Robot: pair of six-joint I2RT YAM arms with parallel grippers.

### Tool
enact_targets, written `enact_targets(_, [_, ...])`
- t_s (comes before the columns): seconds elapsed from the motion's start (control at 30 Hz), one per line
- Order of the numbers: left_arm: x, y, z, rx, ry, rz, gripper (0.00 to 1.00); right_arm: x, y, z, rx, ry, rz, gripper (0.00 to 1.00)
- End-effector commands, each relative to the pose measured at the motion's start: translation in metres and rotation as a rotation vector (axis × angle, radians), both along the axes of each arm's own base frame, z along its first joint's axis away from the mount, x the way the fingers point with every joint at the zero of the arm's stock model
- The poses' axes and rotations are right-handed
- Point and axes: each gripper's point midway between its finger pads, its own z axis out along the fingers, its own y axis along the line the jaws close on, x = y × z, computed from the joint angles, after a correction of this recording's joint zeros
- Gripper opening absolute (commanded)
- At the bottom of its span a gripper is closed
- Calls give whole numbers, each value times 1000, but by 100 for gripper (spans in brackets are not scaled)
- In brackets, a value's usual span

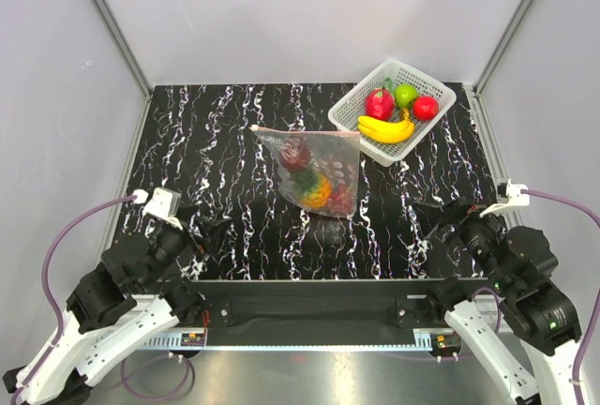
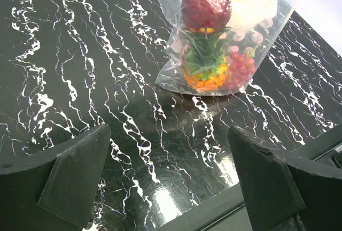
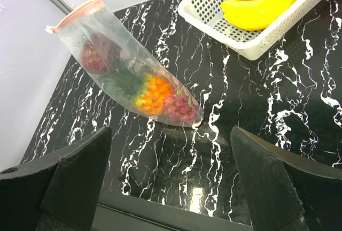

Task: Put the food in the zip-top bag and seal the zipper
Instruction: Reset both arms

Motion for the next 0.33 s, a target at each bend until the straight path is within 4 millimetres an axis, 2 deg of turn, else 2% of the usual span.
enact_targets(0.0, [1,-8,11,-43,-18,-24,99,4,5,-3,-15,20,19,100])
enact_targets(0.3, [1,-14,7,-38,-4,-44,99,9,11,-8,-20,44,39,100])
